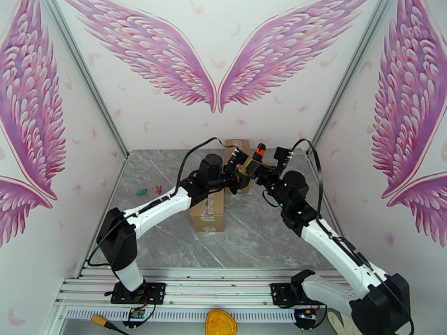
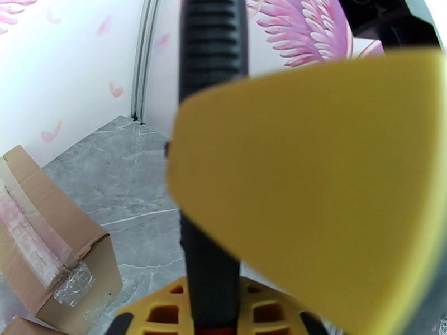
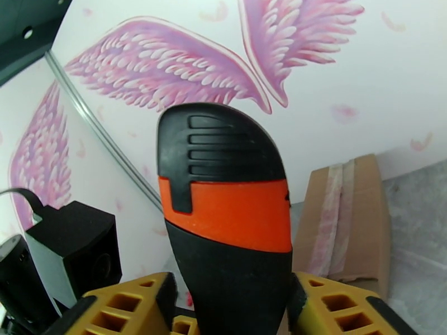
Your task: Unpack the express box
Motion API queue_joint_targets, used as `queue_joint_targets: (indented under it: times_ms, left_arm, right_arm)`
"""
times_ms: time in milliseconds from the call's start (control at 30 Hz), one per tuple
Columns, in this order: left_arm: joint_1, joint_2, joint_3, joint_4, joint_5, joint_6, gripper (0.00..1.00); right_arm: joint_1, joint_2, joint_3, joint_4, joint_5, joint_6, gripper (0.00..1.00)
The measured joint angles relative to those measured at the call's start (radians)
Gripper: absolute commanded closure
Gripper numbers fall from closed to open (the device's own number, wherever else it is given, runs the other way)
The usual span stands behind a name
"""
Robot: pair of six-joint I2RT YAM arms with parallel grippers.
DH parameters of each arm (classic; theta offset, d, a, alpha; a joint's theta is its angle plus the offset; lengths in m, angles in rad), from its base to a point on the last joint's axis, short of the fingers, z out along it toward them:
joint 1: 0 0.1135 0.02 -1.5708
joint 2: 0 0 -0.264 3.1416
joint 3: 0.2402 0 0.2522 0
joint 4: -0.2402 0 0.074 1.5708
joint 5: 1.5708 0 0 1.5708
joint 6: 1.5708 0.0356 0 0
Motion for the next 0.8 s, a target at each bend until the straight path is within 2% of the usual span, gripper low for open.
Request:
queue_joint_targets:
  times_ms: [133, 367, 633, 800]
  left_arm:
    - [-0.003, 0.000, 0.000, -0.011, -0.084, 0.056, 1.00]
    - [-0.038, -0.002, 0.000, -0.055, -0.309, 0.246, 1.00]
    - [-0.147, -0.025, -0.002, -0.057, -0.575, 0.494, 1.00]
    - [-0.240, -0.029, -0.022, 0.012, -0.746, 0.681, 1.00]
  right_arm:
    - [0.003, -0.045, -0.015, -0.065, 0.098, 0.098, 0.26]
    - [0.003, -0.198, -0.019, -0.161, 0.229, 0.221, 0.30]
    - [0.003, -0.206, 0.075, -0.267, 0.260, 0.254, 0.32]
    - [0.003, -0.181, 0.101, -0.312, 0.260, 0.266, 0.33]
